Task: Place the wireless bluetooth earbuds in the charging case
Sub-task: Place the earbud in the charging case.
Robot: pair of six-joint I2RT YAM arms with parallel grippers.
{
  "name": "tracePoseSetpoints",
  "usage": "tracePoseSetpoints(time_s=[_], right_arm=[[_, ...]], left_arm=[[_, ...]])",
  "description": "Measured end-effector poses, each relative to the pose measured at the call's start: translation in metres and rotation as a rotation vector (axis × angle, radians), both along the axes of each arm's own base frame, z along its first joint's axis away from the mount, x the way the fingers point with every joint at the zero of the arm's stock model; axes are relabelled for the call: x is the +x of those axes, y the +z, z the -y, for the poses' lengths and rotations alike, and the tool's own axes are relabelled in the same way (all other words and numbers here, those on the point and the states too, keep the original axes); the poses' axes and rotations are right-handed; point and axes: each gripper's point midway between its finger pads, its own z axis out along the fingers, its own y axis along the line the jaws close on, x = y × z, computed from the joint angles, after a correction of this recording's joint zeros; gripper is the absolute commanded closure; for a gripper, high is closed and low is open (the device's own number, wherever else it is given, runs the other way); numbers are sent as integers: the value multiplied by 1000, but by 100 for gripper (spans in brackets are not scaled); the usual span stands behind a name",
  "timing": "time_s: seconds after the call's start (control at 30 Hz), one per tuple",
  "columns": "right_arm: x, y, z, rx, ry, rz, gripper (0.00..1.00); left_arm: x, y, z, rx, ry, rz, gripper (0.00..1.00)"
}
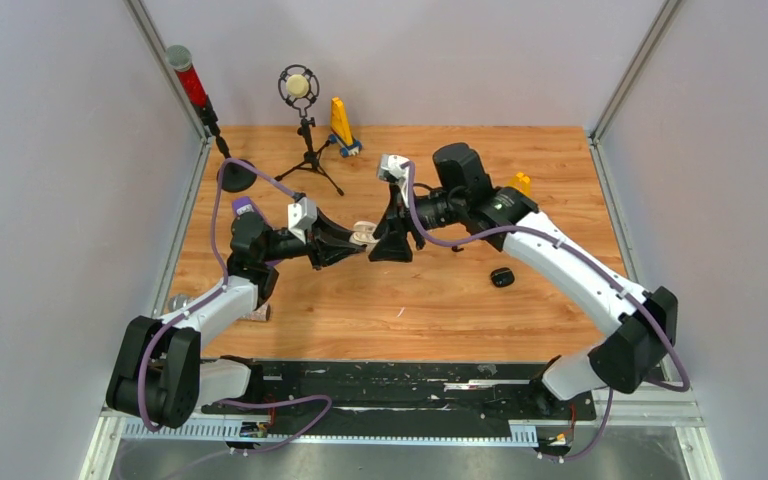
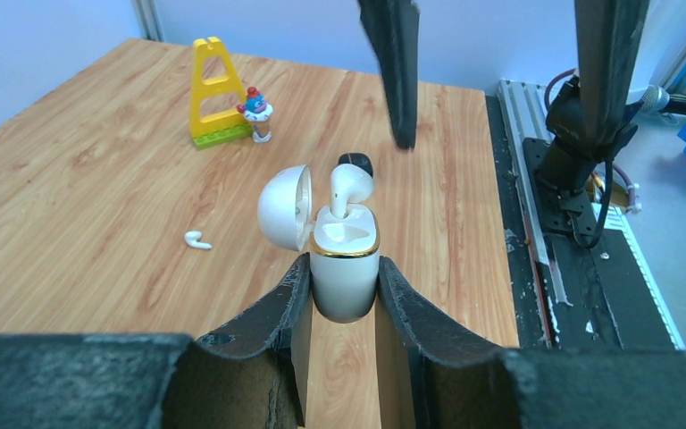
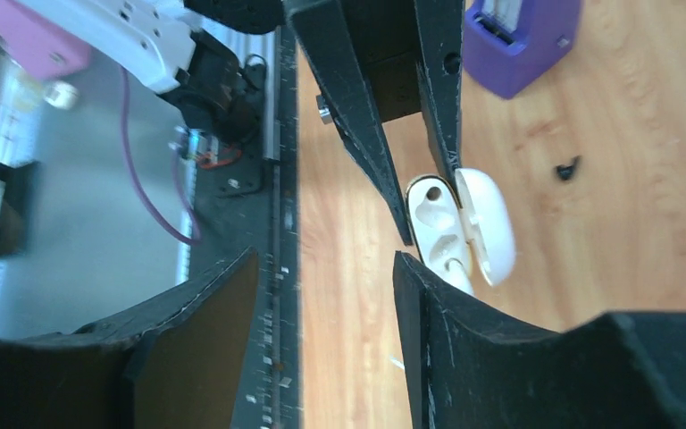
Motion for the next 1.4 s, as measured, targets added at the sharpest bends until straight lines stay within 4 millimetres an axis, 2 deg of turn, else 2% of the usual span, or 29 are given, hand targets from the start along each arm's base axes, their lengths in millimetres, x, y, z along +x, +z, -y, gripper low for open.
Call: tracePoseSetpoints(time_s=[0.3, 0.37, 0.47, 0.57, 0.67, 0.87, 1.03, 1.4], right_arm=[[-5, 33, 47, -6, 122, 601, 41], [-4, 29, 51, -17, 176, 716, 42], [0, 1, 55, -72, 275, 830, 42], [3, -28, 58, -125, 371, 888, 42], [4, -44, 61, -152, 448, 942, 43], [1, -40, 61, -138, 527, 1034, 44], [-11, -33, 59, -83, 599, 1078, 44], [-29, -53, 39, -49, 709, 1054, 54]], left_arm=[[-6, -1, 1, 5, -36, -1, 70], [-9, -1, 1, 8, -51, -2, 69], [-14, -2, 2, 12, -76, -3, 69], [-20, -6, 3, 21, -108, -19, 68], [-26, -11, 4, 31, -140, -42, 67], [-37, -24, 7, 67, -214, -99, 67], [-42, -29, 11, 97, -267, -119, 67], [-53, -37, 10, 124, -326, -135, 67]])
